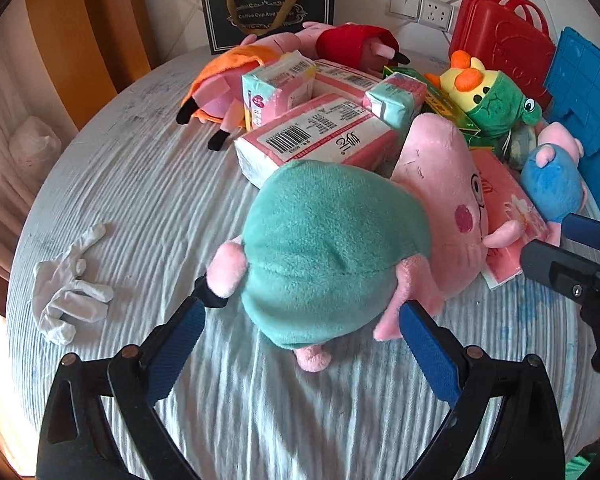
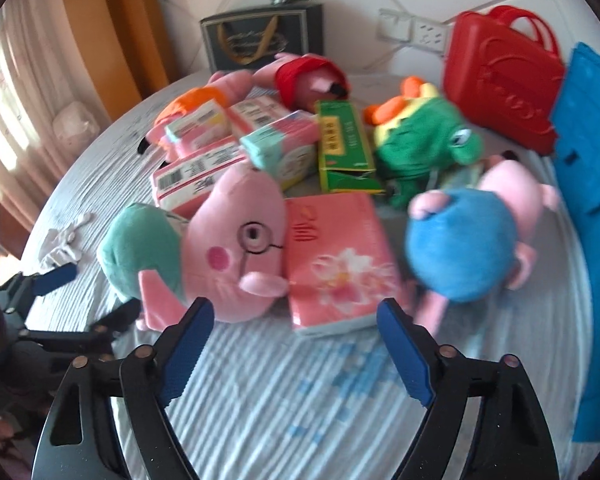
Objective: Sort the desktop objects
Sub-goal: 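Grasp the pink pig plush with the right gripper and lift it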
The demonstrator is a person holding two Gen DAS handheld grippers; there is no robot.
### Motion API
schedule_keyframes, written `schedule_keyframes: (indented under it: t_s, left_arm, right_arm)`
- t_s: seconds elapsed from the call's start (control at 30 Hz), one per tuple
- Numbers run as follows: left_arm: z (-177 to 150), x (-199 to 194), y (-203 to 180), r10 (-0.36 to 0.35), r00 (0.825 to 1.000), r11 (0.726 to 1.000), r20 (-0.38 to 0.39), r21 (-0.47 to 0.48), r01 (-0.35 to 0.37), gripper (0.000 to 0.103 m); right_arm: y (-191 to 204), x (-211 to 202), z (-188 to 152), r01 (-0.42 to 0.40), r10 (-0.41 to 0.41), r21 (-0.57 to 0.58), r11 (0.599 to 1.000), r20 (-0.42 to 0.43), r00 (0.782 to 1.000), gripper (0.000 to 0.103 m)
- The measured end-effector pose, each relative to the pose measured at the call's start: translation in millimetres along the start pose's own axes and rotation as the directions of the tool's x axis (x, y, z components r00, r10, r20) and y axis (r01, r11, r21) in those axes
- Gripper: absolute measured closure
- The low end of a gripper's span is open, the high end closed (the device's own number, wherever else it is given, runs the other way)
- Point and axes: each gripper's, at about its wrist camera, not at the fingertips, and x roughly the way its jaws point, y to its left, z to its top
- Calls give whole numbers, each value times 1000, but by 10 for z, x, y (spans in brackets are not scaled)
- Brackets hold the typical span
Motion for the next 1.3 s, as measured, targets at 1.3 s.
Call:
schedule_keyframes:
  t_s: [1.3]
  left_arm:
    - [369,133,32,-96,995,986,39,141,89,29]
  right_arm:
    - [239,838,345,-201,202,15,979,-93,975,33]
